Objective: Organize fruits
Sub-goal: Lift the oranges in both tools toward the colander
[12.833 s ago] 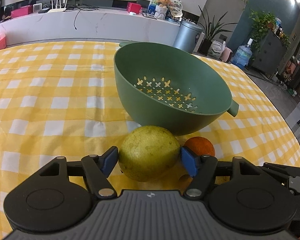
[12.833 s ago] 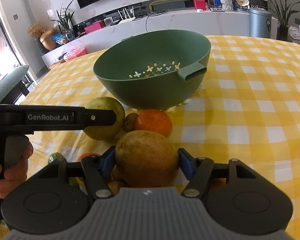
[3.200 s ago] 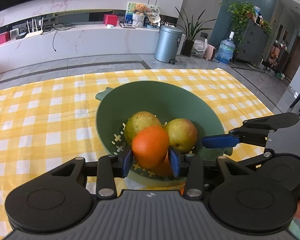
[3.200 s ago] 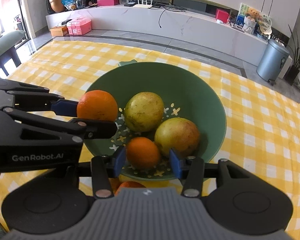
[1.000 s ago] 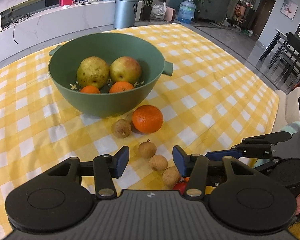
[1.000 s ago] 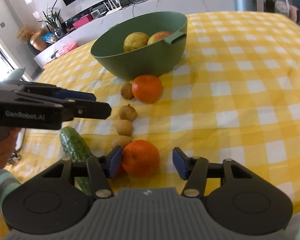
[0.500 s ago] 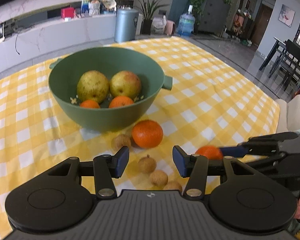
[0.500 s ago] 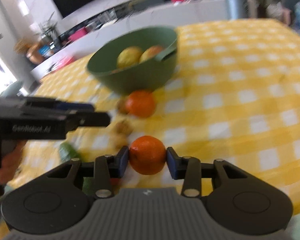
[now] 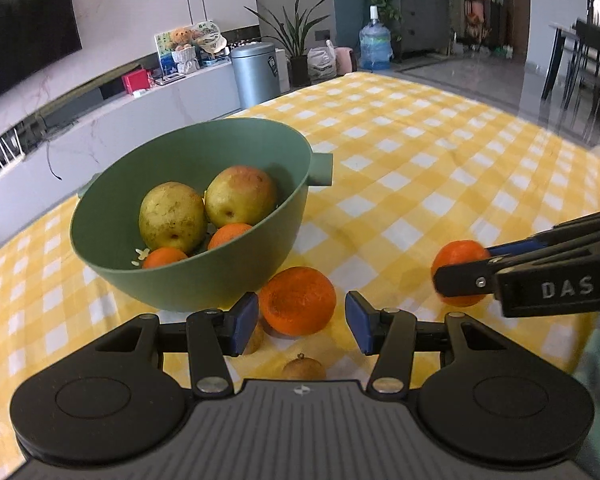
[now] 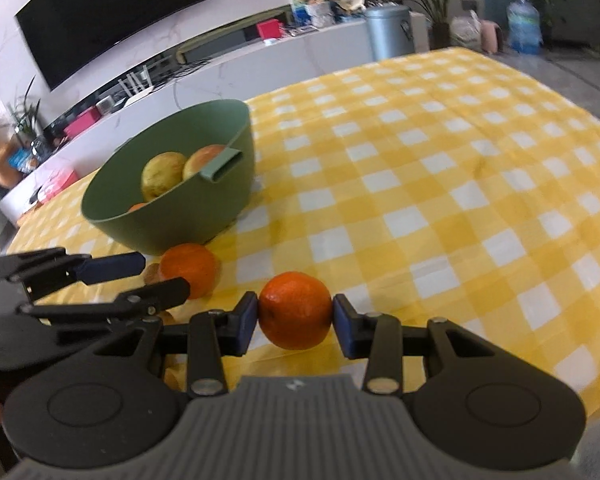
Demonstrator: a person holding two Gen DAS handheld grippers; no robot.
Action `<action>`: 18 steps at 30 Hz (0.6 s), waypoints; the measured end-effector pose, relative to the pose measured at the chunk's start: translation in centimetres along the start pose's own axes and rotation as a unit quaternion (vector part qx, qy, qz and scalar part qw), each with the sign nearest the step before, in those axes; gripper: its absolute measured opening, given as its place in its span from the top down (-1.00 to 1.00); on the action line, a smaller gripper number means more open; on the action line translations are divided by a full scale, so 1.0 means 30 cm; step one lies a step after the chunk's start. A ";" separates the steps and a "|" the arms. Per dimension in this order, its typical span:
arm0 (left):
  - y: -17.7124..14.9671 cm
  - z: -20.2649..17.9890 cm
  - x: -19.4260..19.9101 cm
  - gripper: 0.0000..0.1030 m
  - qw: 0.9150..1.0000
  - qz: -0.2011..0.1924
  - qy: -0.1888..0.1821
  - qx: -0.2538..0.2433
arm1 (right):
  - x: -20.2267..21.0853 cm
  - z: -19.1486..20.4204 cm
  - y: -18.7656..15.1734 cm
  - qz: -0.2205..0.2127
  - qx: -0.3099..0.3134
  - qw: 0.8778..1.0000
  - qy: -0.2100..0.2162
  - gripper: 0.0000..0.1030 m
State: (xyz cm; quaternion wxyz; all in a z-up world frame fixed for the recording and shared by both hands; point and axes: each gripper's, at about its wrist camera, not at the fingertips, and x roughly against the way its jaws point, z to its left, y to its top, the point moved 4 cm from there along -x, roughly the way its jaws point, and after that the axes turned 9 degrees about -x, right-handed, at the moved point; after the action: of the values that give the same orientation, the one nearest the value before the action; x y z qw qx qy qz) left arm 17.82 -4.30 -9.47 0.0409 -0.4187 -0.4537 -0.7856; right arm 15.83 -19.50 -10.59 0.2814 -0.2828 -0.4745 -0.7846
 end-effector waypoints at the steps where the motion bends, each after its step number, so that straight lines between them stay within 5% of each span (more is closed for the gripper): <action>1: 0.000 -0.008 -0.009 -0.15 1.000 0.001 0.003 -0.005 | -0.006 -0.007 0.001 0.004 -0.007 1.000 -0.001 0.26; 7: 0.004 -0.019 -0.054 -0.14 0.999 0.021 0.023 -0.012 | -0.027 -0.015 -0.002 0.017 -0.015 1.000 -0.001 0.27; 18: 0.006 -0.014 -0.037 0.05 1.000 0.016 0.005 0.001 | -0.043 -0.018 -0.002 0.023 -0.018 1.000 -0.002 0.26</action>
State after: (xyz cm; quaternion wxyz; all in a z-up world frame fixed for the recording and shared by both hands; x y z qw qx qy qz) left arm 18.35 -5.07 -10.21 0.0562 -0.4215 -0.4477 -0.7866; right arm 16.58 -19.73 -11.74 0.2936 -0.3007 -0.4544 -0.7854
